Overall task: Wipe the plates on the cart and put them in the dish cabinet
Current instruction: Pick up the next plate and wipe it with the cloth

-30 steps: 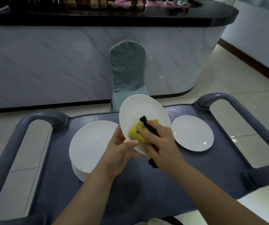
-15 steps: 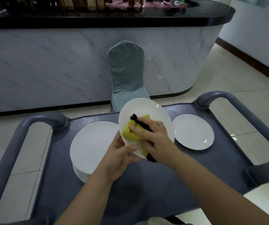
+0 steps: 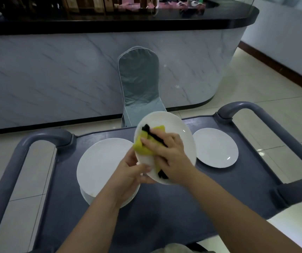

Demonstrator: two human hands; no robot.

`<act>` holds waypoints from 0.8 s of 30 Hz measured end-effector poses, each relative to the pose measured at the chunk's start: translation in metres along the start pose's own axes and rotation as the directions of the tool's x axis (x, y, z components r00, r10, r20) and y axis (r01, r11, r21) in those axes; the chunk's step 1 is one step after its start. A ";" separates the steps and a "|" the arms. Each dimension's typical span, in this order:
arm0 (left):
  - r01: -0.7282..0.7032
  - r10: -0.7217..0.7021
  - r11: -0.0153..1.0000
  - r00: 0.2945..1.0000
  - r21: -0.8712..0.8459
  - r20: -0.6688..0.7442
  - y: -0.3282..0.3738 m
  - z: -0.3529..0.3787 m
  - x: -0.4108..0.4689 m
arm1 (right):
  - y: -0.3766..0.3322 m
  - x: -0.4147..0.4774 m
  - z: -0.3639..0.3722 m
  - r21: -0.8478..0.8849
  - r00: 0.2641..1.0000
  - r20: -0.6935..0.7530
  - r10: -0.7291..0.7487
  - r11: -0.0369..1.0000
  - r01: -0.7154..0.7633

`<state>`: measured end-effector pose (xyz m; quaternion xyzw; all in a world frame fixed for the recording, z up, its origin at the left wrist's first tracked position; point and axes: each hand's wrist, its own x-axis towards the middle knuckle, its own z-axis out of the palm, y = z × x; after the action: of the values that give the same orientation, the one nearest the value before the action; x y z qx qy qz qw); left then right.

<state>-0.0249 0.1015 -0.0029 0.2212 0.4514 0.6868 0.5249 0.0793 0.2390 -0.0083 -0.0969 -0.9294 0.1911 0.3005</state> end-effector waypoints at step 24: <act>-0.253 0.589 0.141 0.798 0.957 0.124 0.080 0.044 0.036 | 0.004 0.059 -0.136 -0.101 0.928 0.307 0.211 0.977 -0.188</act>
<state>-0.0448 0.1484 0.0805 0.5046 0.7525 0.4233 -0.0006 0.1131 0.3005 0.1222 -0.1695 -0.9569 0.2008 0.1234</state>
